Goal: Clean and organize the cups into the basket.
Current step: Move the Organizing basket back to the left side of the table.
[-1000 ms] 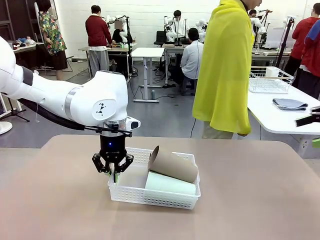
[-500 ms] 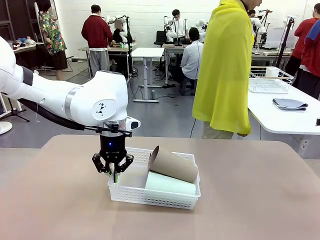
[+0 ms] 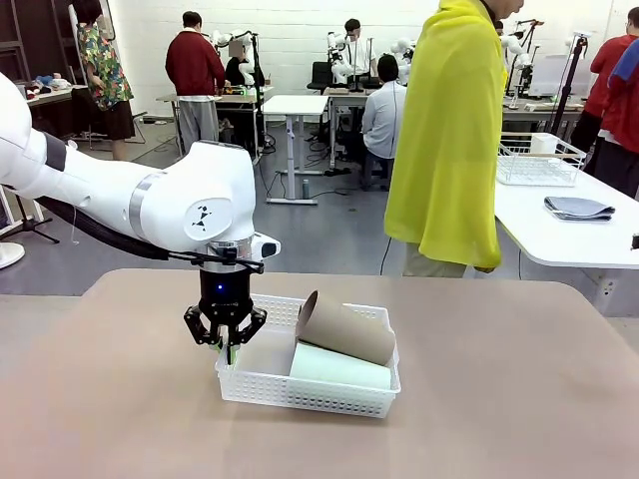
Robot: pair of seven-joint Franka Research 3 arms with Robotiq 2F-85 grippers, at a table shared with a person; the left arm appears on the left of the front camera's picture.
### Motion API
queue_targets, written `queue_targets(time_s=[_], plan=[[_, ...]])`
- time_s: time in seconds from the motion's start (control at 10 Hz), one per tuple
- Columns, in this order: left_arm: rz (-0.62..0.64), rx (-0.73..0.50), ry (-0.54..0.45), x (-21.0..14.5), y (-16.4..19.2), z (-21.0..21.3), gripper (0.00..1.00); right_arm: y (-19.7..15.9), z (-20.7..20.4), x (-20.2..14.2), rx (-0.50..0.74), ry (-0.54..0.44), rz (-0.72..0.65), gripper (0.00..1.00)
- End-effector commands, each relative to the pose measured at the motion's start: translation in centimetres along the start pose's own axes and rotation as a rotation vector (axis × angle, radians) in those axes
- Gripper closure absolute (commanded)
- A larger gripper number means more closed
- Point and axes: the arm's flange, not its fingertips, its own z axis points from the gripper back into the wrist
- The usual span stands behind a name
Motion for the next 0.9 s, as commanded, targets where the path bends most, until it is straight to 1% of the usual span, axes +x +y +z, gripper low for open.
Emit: queue_targets(time_s=[0.0, 0.8], plan=[[0.002, 0.001, -0.010, 0.03, 0.08, 0.26, 1.00, 0.49, -0.36, -0.01, -0.007, -0.012, -0.010, 0.00], [0.002, 0.001, -0.010, 0.03, 0.08, 0.26, 1.00, 0.49, -0.36, -0.01, -0.007, -0.012, -0.010, 0.00]])
